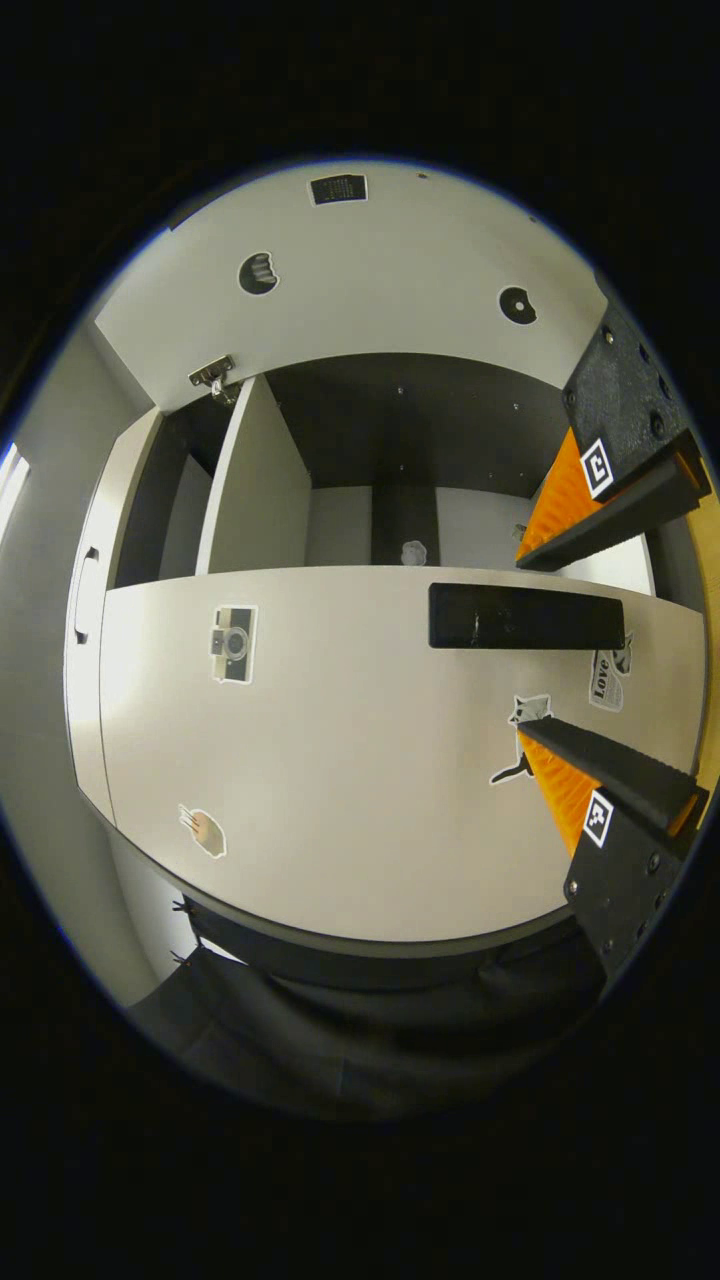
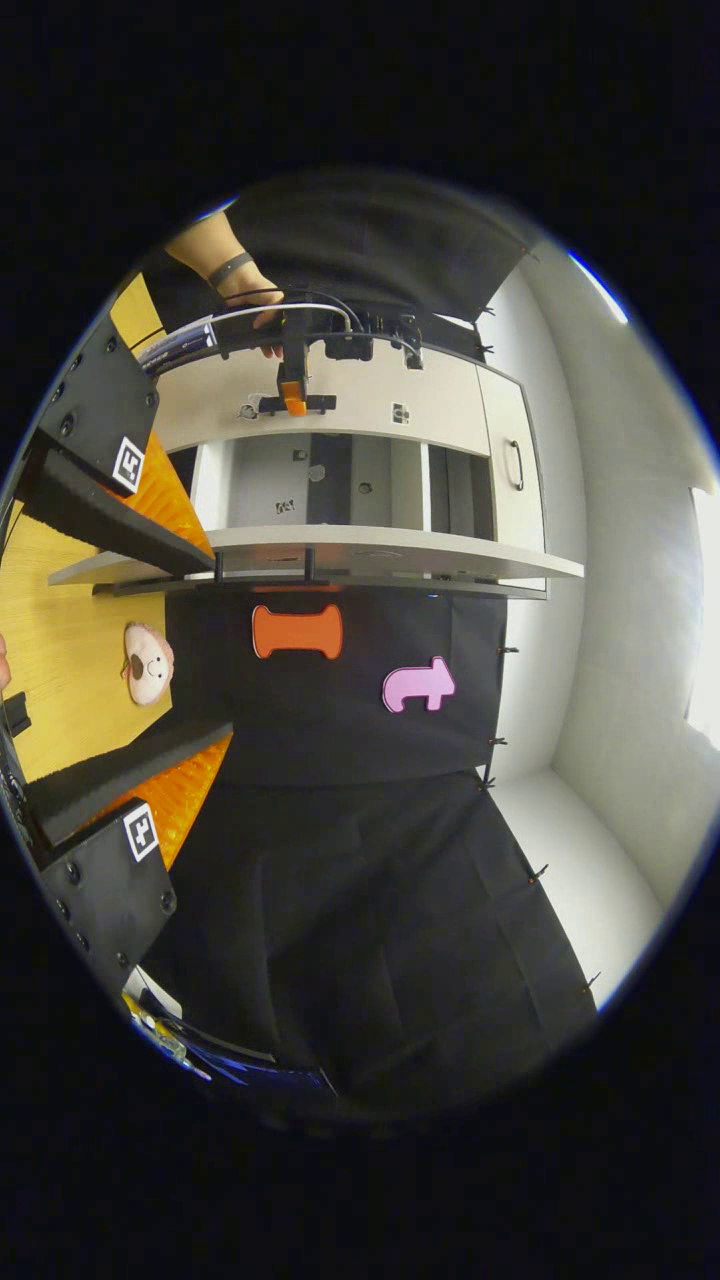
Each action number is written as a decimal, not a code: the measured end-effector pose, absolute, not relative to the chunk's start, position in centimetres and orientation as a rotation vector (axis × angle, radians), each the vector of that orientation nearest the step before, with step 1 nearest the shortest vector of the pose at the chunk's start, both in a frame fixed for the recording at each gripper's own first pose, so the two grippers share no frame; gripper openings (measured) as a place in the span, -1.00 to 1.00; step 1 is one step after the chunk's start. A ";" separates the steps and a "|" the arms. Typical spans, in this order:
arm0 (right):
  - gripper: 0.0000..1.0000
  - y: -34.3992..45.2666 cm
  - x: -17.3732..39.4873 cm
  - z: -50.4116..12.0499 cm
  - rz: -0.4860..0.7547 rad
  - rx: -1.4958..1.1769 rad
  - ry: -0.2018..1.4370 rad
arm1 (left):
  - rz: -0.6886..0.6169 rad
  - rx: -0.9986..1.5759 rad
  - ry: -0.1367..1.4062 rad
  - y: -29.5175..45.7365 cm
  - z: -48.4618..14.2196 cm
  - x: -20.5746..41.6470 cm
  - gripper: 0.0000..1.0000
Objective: Open the right door of the double-door shoe cabinet with the right hand, and open the left door with the left hand.
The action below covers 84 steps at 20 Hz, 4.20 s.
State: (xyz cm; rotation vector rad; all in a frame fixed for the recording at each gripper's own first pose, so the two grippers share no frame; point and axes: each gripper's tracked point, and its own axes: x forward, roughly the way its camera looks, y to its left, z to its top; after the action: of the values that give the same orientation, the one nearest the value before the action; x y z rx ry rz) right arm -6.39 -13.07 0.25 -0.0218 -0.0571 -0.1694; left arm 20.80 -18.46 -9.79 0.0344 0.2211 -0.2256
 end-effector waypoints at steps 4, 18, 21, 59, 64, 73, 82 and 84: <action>0.94 -12.9 -6.1 -0.4 -0.170 -0.049 -0.047 | -0.222 0.042 0.207 -18.3 -10.0 22.1 0.65; 0.94 -11.0 -5.7 -0.4 -0.149 -0.003 -0.034 | -0.340 0.087 0.304 -20.0 -10.7 21.2 -0.51; 0.95 -10.8 -6.2 0.3 -0.150 0.002 -0.048 | -0.364 0.078 0.325 -19.0 -10.2 18.6 -0.51; 0.95 -7.3 -0.1 -0.4 -0.071 0.008 -0.016 | -0.064 0.089 0.162 3.9 -2.1 6.8 -0.94; 0.94 -7.0 0.2 -0.6 -0.057 0.010 -0.007 | -0.087 0.090 0.137 6.6 -1.8 7.4 -0.99; 0.95 -5.9 -0.4 0.3 -0.048 -0.016 -0.009 | -0.195 0.077 0.117 7.0 -1.9 7.3 -0.99; 0.96 -4.4 -0.7 -1.2 0.006 -0.024 0.007 | -0.116 0.020 0.140 5.3 -0.9 0.5 -1.00; 0.96 -3.7 -0.4 -1.5 0.035 -0.012 0.019 | -0.107 -0.002 0.136 4.4 -0.3 -1.0 -1.00</action>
State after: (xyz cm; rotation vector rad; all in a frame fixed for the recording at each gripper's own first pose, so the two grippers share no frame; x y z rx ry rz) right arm -0.36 -3.67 -1.48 -0.0124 0.0191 0.0351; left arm -1.04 4.38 -0.34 -0.0020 0.1365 -0.1068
